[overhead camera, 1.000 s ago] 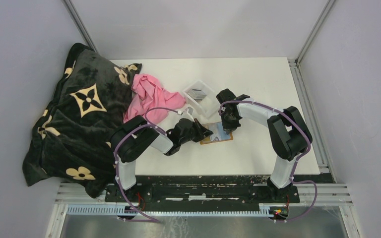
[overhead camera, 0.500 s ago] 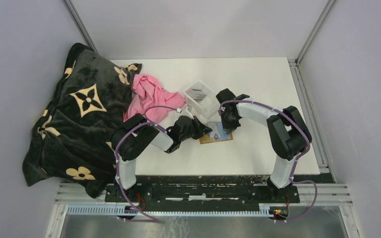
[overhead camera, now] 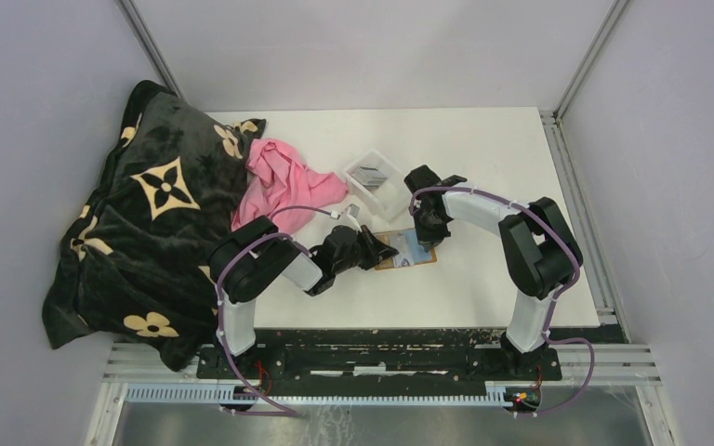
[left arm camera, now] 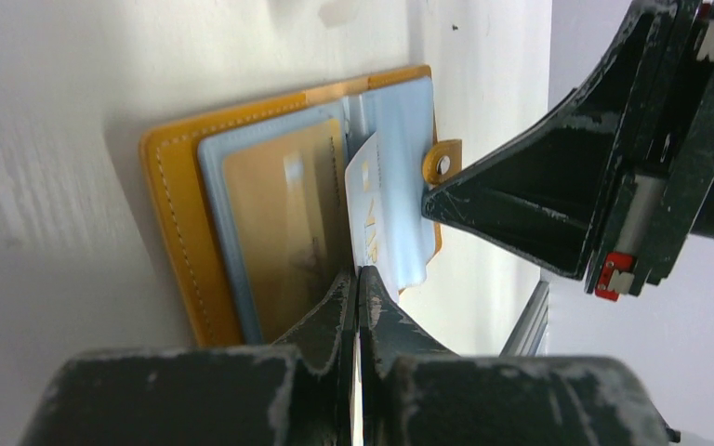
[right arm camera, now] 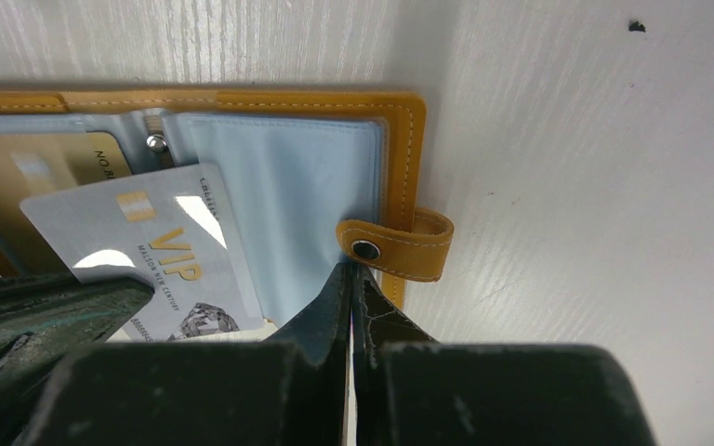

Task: Put the credit cards into the card holder
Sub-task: Insert the credit card into the card holder.

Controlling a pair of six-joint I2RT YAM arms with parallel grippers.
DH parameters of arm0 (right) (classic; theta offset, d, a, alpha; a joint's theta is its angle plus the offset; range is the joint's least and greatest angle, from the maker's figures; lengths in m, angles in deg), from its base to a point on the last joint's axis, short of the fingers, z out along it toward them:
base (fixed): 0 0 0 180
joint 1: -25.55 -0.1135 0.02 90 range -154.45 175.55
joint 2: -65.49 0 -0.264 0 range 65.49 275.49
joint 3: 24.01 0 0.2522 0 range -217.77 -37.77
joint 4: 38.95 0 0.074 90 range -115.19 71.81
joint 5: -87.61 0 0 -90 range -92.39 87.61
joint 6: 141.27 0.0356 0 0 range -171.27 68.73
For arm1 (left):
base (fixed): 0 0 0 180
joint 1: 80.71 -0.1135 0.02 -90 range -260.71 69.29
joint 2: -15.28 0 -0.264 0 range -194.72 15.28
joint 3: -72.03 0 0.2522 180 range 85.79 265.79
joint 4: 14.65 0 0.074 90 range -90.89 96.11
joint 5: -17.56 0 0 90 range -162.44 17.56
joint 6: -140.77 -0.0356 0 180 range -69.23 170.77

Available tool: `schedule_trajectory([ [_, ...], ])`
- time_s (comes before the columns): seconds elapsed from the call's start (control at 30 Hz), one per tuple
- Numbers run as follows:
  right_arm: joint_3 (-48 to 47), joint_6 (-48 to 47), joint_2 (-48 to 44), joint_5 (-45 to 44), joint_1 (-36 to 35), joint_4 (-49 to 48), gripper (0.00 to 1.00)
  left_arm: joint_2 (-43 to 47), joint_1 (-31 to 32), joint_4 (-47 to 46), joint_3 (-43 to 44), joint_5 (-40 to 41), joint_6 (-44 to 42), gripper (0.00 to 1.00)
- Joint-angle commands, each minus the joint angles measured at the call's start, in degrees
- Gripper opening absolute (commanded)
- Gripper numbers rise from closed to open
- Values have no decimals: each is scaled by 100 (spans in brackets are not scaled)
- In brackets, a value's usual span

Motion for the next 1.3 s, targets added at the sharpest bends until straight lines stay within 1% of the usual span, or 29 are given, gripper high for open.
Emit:
schedule_trajectory([
  [0.0,-85,82,207,-12,-6,-133,1,-38,120,521,-309,92,26,3],
  [0.2,-25,86,192,10,-3,-150,1,-120,160,557,-113,181,35,3],
  [0.4,37,83,176,14,-7,-153,1,-112,149,837,142,449,-54,3],
  [0.53,52,78,173,18,-5,-144,1,-124,86,938,253,491,-122,3],
  [0.83,80,81,195,44,-6,-161,1,-122,-155,964,313,493,-191,3],
  [1.07,49,87,237,53,-8,-161,1,-259,-171,936,459,449,-170,3],
  [1.27,32,78,286,54,-5,-152,1,-358,-172,787,417,379,-59,3],
])
